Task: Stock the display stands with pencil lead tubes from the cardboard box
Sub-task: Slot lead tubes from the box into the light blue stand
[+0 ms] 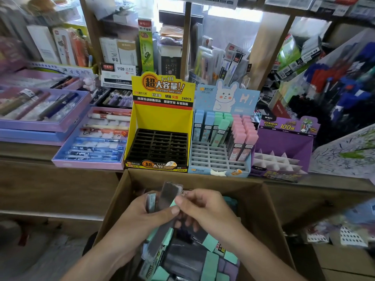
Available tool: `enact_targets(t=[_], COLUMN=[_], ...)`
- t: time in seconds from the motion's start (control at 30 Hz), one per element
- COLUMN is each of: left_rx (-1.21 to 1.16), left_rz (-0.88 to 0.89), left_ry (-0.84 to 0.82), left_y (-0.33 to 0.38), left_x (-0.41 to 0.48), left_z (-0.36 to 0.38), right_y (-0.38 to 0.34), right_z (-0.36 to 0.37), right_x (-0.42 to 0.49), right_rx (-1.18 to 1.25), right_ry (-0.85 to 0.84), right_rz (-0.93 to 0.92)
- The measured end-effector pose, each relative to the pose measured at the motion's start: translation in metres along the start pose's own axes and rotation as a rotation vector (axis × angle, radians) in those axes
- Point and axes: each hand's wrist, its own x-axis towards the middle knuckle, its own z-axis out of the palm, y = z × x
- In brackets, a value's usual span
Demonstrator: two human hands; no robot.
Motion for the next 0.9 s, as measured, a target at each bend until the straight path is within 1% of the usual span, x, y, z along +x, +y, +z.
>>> enact_targets(t=[0.13,0.27,0.43,0.57,0.67,0.9], left_rx=[0.004,-0.062,-0.179,-0.195,-0.179,-0.140], left_rz=[0.011,-0.063,-0.114,-0.134,-0.144,-0.133], left_ry=[-0.009,0.042,0.040,0.022,-0.018,-0.032], left_y=[0.000,0.001,0.003,0.005,0.006,0.008], left_x=[0.001,0.001,-0.001,-0.001,-0.002,-0.003], left_z=[0.002,0.000,0.000,0.001,-0.001,-0.001], right_y=[0.005,0.000,-0.004,-0.005,-0.005,-0.006], right_z=[0.000,-0.014,-0.033,-0.038,-0.040,-0.045], right_x=[0.003,0.003,0.004,0.005,0.005,0.004], right_rx=[0.069,0.160,0.311,0.434,0.449,0.516], right_ry=[0.003,0.049,0.089,0.041,-0.002,-0.111], right_rz=[0.020,-0.005,-0.071,-0.098,-0.092,-0.072])
